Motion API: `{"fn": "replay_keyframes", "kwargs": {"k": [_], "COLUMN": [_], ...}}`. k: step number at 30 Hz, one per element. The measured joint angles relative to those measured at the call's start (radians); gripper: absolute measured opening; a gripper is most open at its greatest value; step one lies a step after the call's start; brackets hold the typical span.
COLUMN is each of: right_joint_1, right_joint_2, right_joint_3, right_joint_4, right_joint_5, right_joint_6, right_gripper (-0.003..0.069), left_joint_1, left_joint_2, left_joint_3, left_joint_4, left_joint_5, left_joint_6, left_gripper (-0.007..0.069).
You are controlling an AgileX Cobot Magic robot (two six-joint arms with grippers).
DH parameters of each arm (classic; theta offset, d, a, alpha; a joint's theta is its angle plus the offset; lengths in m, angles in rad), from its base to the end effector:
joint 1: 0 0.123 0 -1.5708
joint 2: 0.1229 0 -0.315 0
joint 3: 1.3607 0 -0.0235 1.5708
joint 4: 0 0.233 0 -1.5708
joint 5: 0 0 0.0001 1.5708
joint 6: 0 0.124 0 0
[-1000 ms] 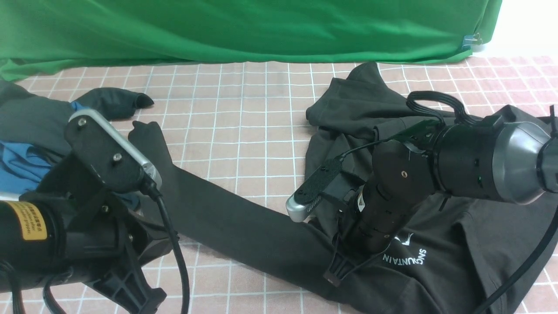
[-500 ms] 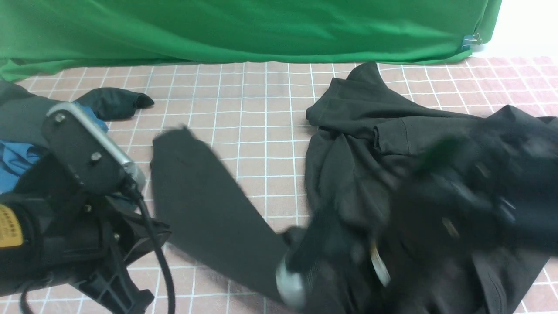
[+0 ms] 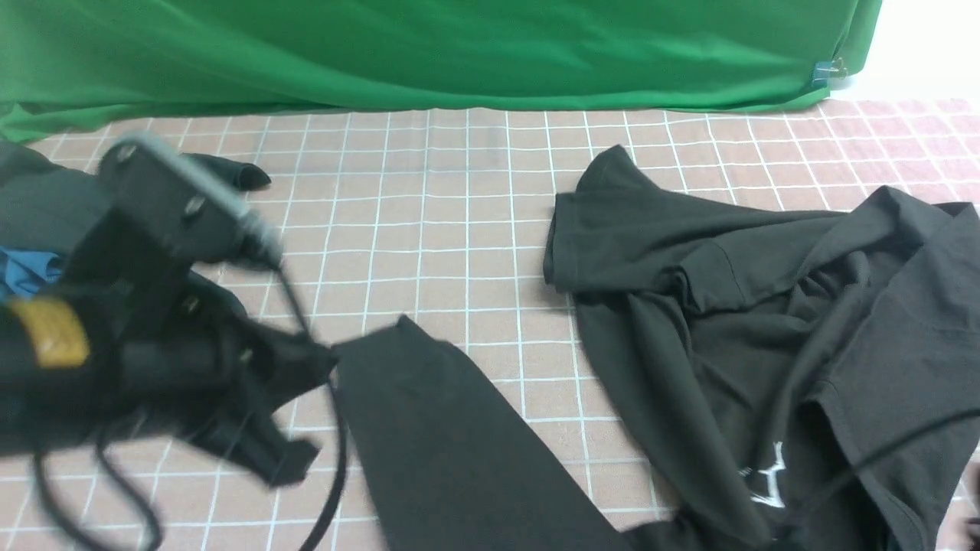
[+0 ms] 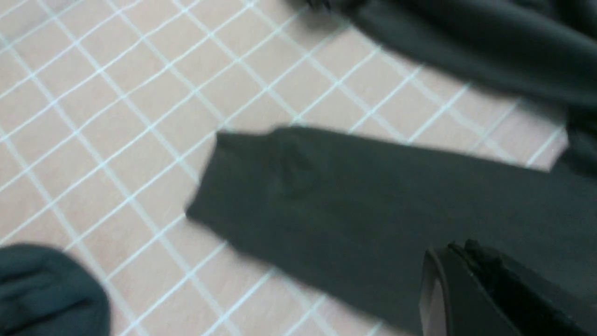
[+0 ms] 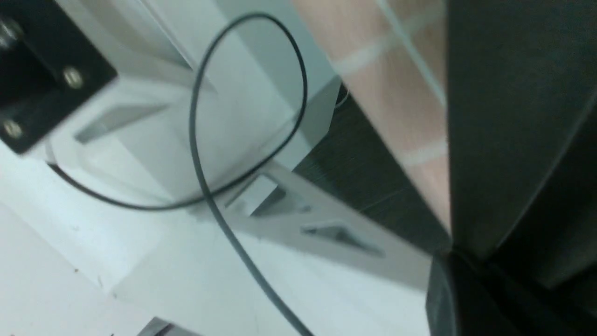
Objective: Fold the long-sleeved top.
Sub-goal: Spread the long sleeves with your arms and place them on the tabletop
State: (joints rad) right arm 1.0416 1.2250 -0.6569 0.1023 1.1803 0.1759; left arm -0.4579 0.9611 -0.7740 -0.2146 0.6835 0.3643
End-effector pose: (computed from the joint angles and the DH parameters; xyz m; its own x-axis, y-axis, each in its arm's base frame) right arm 0.0589 0.1240 0.2203 -0.6737 -0.7313 0.1065 -0.7282 0.6815 0.0730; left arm 0.1494 -0.0922 0.3158 -0.5111 0.4680 -0.7210 0.6368 0.7696 0.0481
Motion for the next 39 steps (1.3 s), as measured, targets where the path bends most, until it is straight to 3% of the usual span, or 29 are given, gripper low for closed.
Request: {"fn": "replay_keyframes", "kwargs": {"k": [4,12,16,24,26,28,31,34,39], "right_joint_1": [-0.061,-0.186,-0.194,-0.194,-0.194,-0.194,-0.194,-0.194,-0.194], "right_joint_2": [-0.166,-0.263,-0.265,-0.265,-0.265,-0.265,-0.265,-0.265,-0.265], "right_joint_3": [0.028,0.034,0.034,0.034,0.034,0.034,0.034,0.034,0.034], "right_joint_4": [-0.050,-0.057,-0.056,-0.032,-0.025,-0.024,-0.023,-0.022,-0.023], "right_joint_5": [0.026,0.035,0.035,0.003,-0.009,-0.016,-0.032,-0.055,-0.077], "right_joint_6": [0.117,0.142,0.141,0.139,0.139,0.139,0.139,0.135,0.135], "right_gripper": [0.0032,0.0032,0.0032,0.0032,0.0032,0.0032,0.0032,0.0032,0.0032], "left_joint_1": [-0.003,-0.029,-0.029,-0.029,-0.029,-0.029,-0.029,-0.029,-0.029], "left_joint_2": [0.145,0.434,0.692,1.071,1.135,1.168,1.229,1.280,1.322], "left_joint_3": [-0.079,-0.193,-0.367,-0.702,-0.776,-0.816,-0.883,-0.926,-0.948], "left_joint_4": [-0.066,-0.123,-0.146,-0.181,-0.190,-0.199,-0.223,-0.267,-0.293], "left_joint_5": [-0.018,-0.115,-0.130,-0.147,-0.157,-0.159,-0.165,-0.159,-0.156], "left_joint_6": [0.066,0.160,0.181,0.182,0.182,0.182,0.182,0.182,0.197], "left_gripper": [0.0017,0.0028,0.0148,0.0562,0.0631,0.0648,0.0632,0.0552,0.0232]}}
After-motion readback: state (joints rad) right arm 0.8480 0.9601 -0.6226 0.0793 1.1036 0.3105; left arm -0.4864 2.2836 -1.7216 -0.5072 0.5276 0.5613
